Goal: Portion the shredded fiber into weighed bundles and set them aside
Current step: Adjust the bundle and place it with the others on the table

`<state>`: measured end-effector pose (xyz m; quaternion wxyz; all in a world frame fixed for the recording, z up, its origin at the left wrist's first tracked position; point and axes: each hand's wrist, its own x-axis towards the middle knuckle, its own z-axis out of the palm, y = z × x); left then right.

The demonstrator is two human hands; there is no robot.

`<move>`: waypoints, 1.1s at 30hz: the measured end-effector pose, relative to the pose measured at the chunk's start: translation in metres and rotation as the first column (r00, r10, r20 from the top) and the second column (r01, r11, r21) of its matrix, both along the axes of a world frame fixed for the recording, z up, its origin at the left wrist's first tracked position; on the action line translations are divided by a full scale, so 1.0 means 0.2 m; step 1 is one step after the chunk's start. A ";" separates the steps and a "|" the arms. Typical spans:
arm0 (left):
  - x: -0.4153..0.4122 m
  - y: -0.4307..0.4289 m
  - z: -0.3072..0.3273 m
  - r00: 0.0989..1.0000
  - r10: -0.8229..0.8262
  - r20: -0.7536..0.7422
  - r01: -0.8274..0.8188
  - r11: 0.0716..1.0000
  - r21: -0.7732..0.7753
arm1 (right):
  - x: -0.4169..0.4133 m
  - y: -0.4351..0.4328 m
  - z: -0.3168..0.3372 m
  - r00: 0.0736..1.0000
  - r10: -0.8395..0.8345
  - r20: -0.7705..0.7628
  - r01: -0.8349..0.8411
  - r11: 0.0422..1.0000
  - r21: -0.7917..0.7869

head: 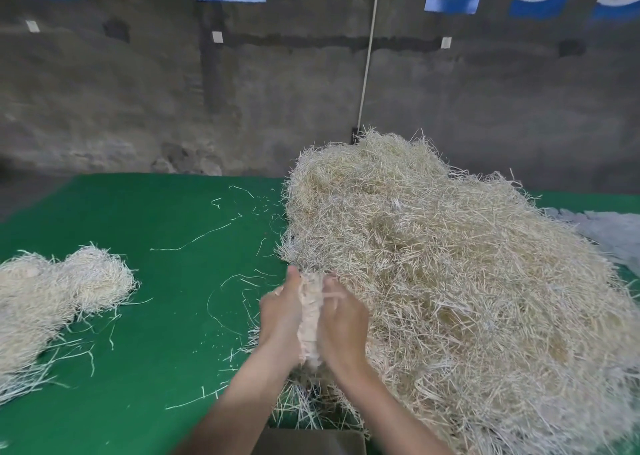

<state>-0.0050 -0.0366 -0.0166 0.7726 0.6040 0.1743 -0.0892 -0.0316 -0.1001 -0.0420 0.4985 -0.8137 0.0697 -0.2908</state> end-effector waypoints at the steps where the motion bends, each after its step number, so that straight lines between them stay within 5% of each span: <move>1: 0.03 0.03 0.00 1.000 0.005 0.026 -0.005 1.000 -0.001 | -0.04 0.06 -0.03 1.000 0.021 0.022 -0.020 0.999 -0.042; 4: -0.03 0.03 -0.02 1.000 0.003 0.010 -0.003 1.000 0.005 | -0.02 0.03 -0.01 0.997 0.062 -0.049 -0.068 0.986 -0.150; 7: -0.10 0.00 -0.02 0.998 -0.060 -0.008 0.061 0.995 0.079 | -0.02 -0.04 0.02 0.996 0.034 -0.081 -0.034 0.999 -0.005; 11: -0.07 0.08 -0.01 0.995 0.016 0.101 -0.006 0.995 -0.101 | -0.16 0.14 -0.06 0.998 0.066 -0.010 -0.067 0.991 -0.115; 15: -0.11 0.09 -0.03 0.997 -0.021 0.078 0.012 0.993 0.120 | -0.08 -0.05 0.05 0.965 0.192 -0.176 -0.165 0.973 0.161; 19: -0.07 0.16 0.02 0.959 0.076 0.273 -0.157 0.944 0.288 | -0.18 -0.19 0.06 0.867 0.495 -0.057 -0.397 0.755 0.522; 21: -0.11 0.09 0.03 0.963 0.017 0.270 -0.090 0.962 0.259 | -0.22 -0.10 0.06 0.850 0.516 -0.110 -0.459 0.826 0.328; 23: -0.17 0.05 0.05 0.974 -0.070 0.216 0.064 0.997 0.030 | -0.22 -0.02 0.07 0.919 0.375 -0.126 -0.343 0.914 0.216; 25: -0.22 0.05 0.05 0.986 -0.050 0.159 0.084 0.973 -0.217 | -0.18 -0.03 0.09 0.967 0.221 -0.125 -0.140 0.876 0.462; 28: -0.32 0.05 -0.08 0.980 -0.077 0.185 0.110 0.979 -0.172 | -0.16 -0.10 0.06 0.952 0.227 -0.204 -0.025 0.724 0.689; 30: -0.42 0.01 -0.13 0.980 -0.185 0.072 0.197 0.951 -0.237 | -0.20 -0.07 0.00 0.931 0.214 -0.296 -0.035 0.859 0.510; 33: -0.35 0.03 -0.15 0.999 0.032 -0.017 -0.035 0.989 -0.147 | -0.31 0.03 -0.14 0.973 0.040 -0.227 -0.025 0.997 0.069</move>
